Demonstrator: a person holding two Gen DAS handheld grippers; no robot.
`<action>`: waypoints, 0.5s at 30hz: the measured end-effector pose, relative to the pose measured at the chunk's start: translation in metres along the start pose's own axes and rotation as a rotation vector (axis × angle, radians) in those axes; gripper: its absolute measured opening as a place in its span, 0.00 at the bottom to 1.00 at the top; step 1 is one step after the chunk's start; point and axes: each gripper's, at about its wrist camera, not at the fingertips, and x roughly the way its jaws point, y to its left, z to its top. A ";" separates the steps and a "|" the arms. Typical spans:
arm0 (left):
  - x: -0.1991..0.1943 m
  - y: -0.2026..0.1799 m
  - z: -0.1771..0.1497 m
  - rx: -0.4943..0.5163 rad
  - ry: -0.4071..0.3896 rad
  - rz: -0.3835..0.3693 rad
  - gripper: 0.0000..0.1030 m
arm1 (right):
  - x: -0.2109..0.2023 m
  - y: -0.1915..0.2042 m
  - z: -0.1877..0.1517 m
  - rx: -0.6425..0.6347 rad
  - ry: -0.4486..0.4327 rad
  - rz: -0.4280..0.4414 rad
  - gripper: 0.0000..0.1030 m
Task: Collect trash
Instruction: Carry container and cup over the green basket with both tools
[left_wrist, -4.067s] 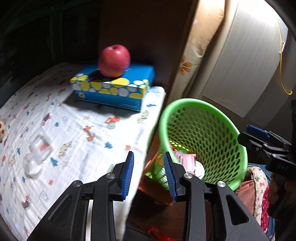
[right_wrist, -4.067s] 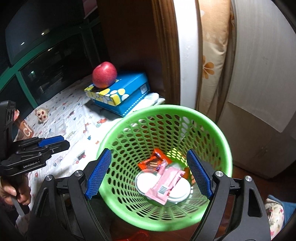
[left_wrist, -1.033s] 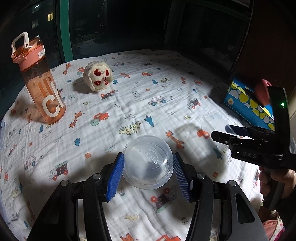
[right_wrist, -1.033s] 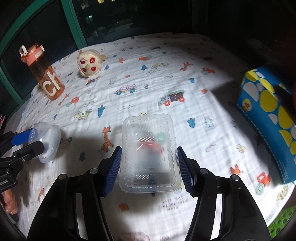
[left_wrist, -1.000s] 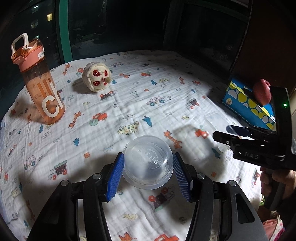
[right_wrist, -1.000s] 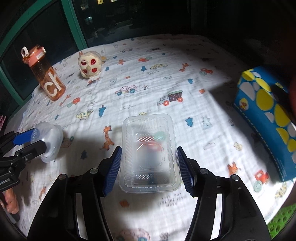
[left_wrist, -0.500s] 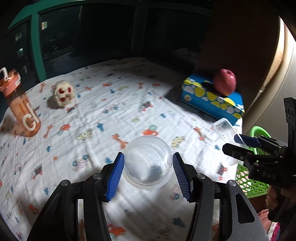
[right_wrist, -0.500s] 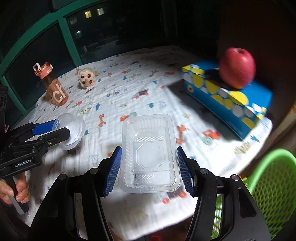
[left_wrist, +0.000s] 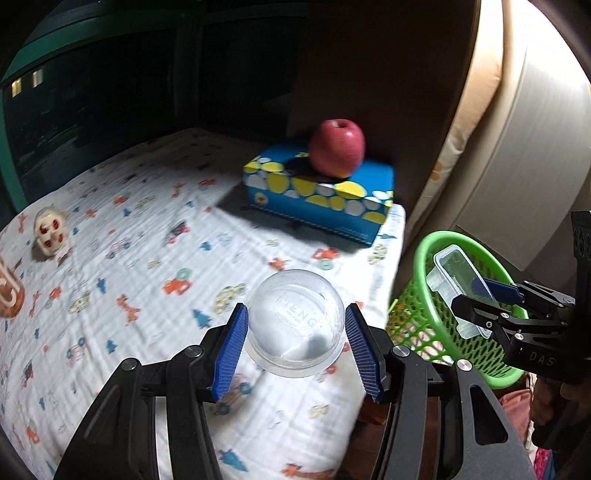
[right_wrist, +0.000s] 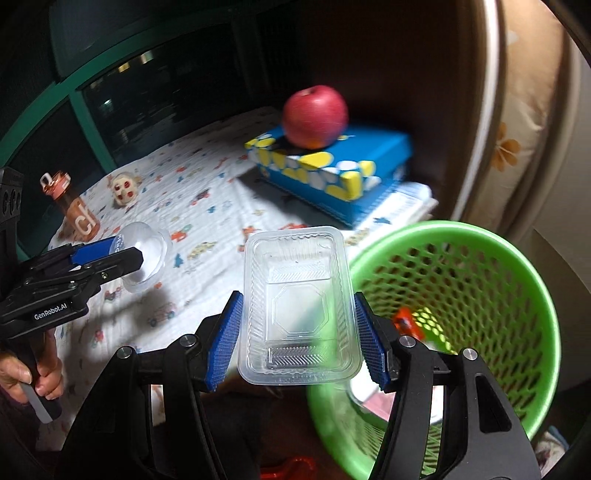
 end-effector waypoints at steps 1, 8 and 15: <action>0.002 -0.006 0.002 0.009 0.001 -0.008 0.51 | -0.003 -0.006 -0.002 0.010 -0.003 -0.009 0.57; 0.010 -0.050 0.016 0.078 0.005 -0.064 0.51 | -0.025 -0.059 -0.020 0.097 -0.013 -0.091 0.57; 0.020 -0.093 0.025 0.138 0.019 -0.114 0.51 | -0.039 -0.094 -0.033 0.148 -0.022 -0.144 0.58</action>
